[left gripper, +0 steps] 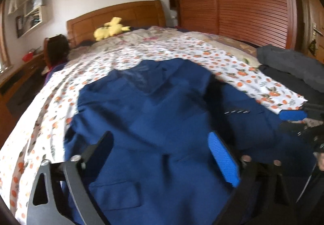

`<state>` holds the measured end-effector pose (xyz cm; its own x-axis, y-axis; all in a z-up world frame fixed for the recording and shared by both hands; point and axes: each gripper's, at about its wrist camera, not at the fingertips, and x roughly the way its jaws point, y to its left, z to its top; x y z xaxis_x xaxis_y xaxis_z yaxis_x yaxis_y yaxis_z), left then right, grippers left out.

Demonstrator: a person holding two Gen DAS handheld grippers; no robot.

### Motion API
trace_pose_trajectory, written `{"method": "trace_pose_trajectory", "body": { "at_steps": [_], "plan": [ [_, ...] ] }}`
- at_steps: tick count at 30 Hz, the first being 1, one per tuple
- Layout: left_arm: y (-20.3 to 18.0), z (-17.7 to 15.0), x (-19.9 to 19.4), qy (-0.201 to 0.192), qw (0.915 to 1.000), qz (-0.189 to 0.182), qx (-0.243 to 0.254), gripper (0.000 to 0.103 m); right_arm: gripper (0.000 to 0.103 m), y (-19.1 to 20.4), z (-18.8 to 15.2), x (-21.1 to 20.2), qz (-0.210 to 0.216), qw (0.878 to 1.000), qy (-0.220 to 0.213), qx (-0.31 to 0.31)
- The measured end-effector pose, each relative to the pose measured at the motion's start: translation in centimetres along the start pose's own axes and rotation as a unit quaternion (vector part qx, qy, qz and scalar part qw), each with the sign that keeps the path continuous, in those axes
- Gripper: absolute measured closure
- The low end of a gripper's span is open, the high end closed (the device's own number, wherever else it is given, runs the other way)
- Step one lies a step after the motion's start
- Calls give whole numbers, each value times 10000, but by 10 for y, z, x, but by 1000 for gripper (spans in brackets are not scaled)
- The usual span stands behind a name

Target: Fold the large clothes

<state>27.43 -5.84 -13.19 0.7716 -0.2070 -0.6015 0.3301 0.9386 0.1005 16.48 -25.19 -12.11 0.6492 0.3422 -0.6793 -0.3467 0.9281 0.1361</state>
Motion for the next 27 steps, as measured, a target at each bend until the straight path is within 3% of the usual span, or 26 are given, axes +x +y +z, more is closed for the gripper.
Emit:
{"method": "trace_pose_trajectory", "body": {
  "at_steps": [6,9,14,18,20,22,27],
  "plan": [
    [-45,19,22,146,9993,-131,332,14,72,-18,0,-2,65,9997,18,243],
    [-55,20,37,318,9989,-136,313,24,72,-22,-1,0,60,9996,63,261],
    [-54,16,54,618,9973,50,397,61,72,-28,-3,-2,92,9995,46,296],
    [-44,10,53,700,9969,-176,321,78,72,-26,-1,-5,109,9996,-21,271],
    [-41,8,51,707,9968,-184,331,93,72,-24,0,-5,141,9996,-47,228],
    [-37,8,46,671,9971,-144,316,98,72,-20,2,-3,153,9997,-28,196],
    [-19,10,22,343,9993,47,116,100,72,-15,4,3,142,9998,11,128]
  ]
}}
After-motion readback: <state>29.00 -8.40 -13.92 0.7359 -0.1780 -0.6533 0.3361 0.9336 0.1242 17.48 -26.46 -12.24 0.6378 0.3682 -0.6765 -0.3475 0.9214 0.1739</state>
